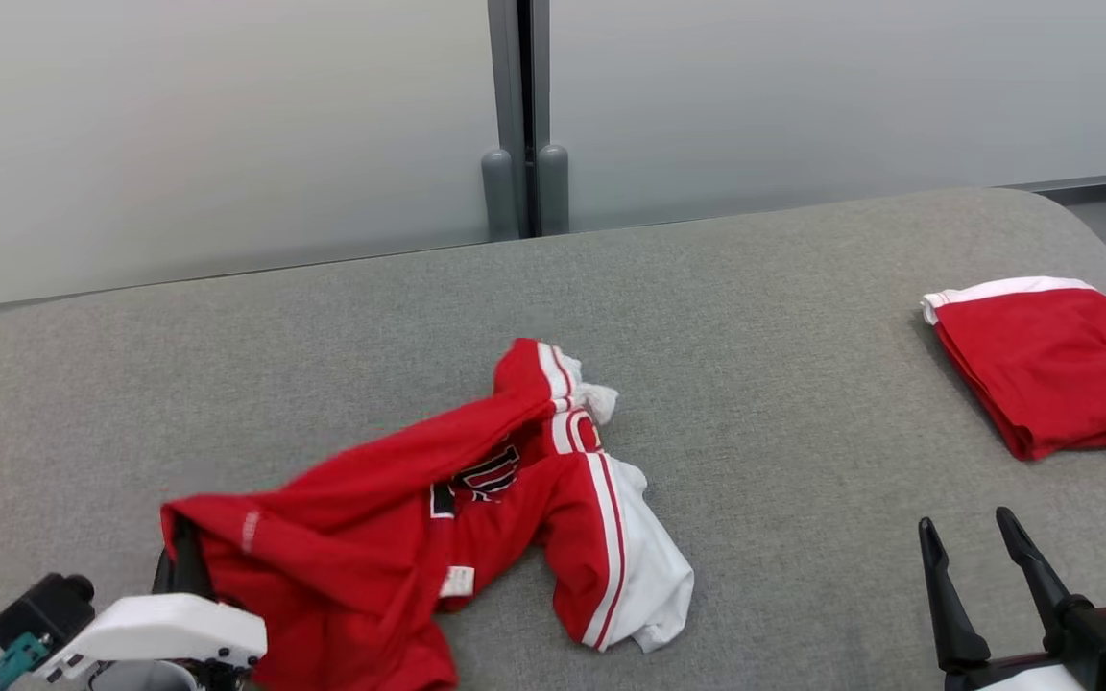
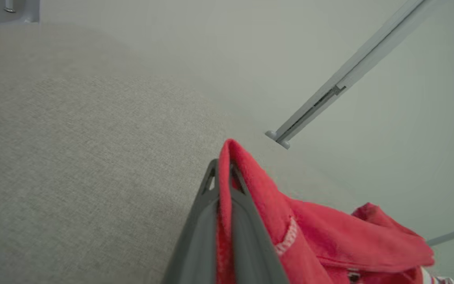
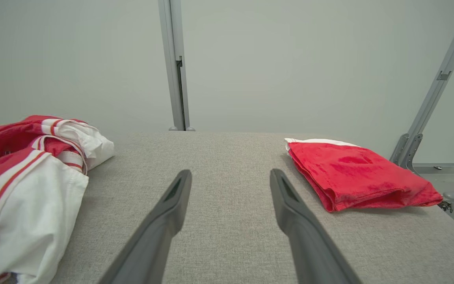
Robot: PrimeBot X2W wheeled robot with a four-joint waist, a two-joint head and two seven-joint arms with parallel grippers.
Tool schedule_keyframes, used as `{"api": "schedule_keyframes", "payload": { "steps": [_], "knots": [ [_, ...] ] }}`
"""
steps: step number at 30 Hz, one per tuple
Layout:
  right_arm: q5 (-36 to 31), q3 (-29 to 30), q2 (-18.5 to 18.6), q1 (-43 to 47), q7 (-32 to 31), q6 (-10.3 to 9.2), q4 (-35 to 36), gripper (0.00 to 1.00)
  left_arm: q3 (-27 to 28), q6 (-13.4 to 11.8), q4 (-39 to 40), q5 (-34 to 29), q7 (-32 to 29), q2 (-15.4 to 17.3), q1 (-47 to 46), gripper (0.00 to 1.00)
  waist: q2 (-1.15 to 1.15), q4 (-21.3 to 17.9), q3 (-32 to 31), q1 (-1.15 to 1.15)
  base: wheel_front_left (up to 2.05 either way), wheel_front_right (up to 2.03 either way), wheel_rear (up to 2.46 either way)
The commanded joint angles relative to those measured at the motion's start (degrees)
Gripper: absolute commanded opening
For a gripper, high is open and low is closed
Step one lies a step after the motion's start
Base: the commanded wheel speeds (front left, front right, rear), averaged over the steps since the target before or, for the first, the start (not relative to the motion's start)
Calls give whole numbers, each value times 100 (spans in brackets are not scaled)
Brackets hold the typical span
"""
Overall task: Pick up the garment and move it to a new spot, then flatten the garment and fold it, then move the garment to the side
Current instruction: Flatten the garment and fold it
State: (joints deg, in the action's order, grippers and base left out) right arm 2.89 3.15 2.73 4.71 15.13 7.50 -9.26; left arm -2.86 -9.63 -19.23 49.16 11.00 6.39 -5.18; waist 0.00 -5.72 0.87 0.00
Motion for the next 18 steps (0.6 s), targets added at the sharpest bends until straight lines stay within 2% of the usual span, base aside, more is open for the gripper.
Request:
{"api": "schedule_keyframes", "payload": {
  "steps": [1, 3, 4, 5, 6, 7, 9, 12, 13, 15, 17, 18],
  "knots": [
    [-34, -16, 30, -8, 2, -2, -13, 100, -44, 247, -356, -53, 53, 78, -198, 0, 0, 1, 25, 0, 0, 0, 0],
    [-39, -49, 30, -40, 2, -2, -32, 100, -42, 566, -871, 34, 105, 97, -315, 0, 0, -1, 44, 0, 0, 0, 0],
    [-40, -54, 31, -47, 2, -2, -36, 100, -47, 669, -1127, 31, 137, 130, -363, 4, 0, 3, 53, 0, 0, 0, 0],
    [-48, -49, 31, -48, 2, -2, -40, 100, -60, 760, -1343, -3, 183, 162, -412, 21, 0, 12, 59, 0, 0, 0, 0],
    [-58, -52, 30, -45, 2, -2, -42, 100, -68, 837, -1530, -50, 228, 184, -489, 44, 0, 23, 64, 0, 0, 0, 0],
    [-69, -47, 29, -38, 2, -2, -43, 100, -54, 890, -1685, -69, 269, 185, -564, 100, 0, 34, 66, 0, 0, 0, 0],
    [-87, -31, 35, -15, 2, -2, -42, 100, -11, 949, -1908, -165, 338, 216, -664, 100, 0, 54, 60, 0, 0, 0, 0],
    [-101, -1, 45, 18, 2, -2, -17, 100, 195, 803, -1865, -470, 420, 362, -656, 100, 0, 71, 28, 0, 0, 0, 0],
    [-99, 13, 45, 31, 2, -2, -5, 100, 392, 716, -1639, -636, 419, 402, -587, 100, 0, 77, 9, 0, 0, 0, 0],
    [-94, 44, 43, 74, 2, -2, 18, 100, 740, 533, -1070, -985, 413, 259, -219, 100, 0, 82, -48, 0, 0, 0, 0],
    [-83, 72, 41, 119, 2, -2, 23, 100, 878, 457, -360, -1380, 408, 63, 196, 100, 0, 94, -112, 0, 0, 0, 0],
    [-83, 72, 41, 119, 2, -2, 23, 100, 878, 457, -360, -1380, 408, 63, 196, 100, 0, 94, -112, 0, 0, 0, 0]
  ]
}}
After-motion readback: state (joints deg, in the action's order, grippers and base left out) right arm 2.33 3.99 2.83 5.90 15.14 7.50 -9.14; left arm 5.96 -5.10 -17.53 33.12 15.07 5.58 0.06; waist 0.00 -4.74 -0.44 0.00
